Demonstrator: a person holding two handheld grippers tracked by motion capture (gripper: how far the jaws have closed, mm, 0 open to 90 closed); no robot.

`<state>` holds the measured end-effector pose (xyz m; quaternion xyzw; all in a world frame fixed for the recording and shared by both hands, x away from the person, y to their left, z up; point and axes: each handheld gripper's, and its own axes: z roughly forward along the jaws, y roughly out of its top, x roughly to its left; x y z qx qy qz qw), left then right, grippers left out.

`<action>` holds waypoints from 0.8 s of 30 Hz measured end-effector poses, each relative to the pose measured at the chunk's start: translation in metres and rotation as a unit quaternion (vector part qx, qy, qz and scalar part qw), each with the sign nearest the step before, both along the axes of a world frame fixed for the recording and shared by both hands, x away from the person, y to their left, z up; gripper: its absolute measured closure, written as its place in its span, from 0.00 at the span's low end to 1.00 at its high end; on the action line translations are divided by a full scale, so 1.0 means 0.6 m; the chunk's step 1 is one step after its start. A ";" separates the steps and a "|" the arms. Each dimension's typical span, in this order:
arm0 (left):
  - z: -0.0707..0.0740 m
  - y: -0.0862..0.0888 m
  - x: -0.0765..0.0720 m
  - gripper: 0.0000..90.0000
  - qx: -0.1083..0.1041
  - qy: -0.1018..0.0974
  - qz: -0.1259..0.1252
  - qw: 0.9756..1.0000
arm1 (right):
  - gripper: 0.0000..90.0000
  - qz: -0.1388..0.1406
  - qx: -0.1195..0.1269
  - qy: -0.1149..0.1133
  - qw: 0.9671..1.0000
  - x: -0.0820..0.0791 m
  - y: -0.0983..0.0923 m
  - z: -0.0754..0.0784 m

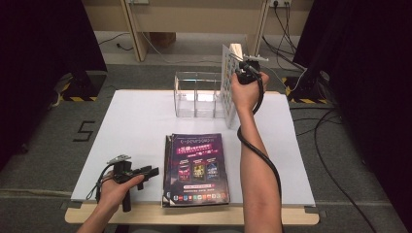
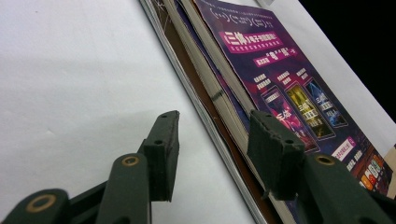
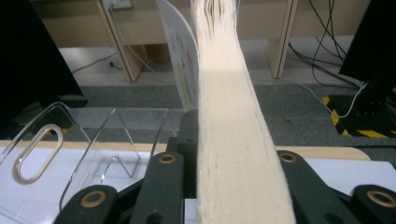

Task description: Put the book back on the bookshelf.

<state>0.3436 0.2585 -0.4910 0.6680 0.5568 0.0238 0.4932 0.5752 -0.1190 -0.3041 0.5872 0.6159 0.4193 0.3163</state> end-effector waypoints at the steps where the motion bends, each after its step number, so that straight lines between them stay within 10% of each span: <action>1: 0.000 0.000 0.000 0.59 0.000 0.000 0.000 1.000 | 0.83 0.000 0.002 -0.001 1.000 0.000 0.000 0.000; 18: 0.003 -0.009 -0.003 0.55 0.011 -0.006 -0.010 1.000 | 0.73 0.009 -0.039 -0.008 0.999 -0.024 -0.001 0.002; 24: 0.005 -0.013 0.000 0.51 0.014 -0.007 -0.011 1.000 | 0.70 0.017 -0.016 -0.007 1.000 -0.039 -0.009 0.003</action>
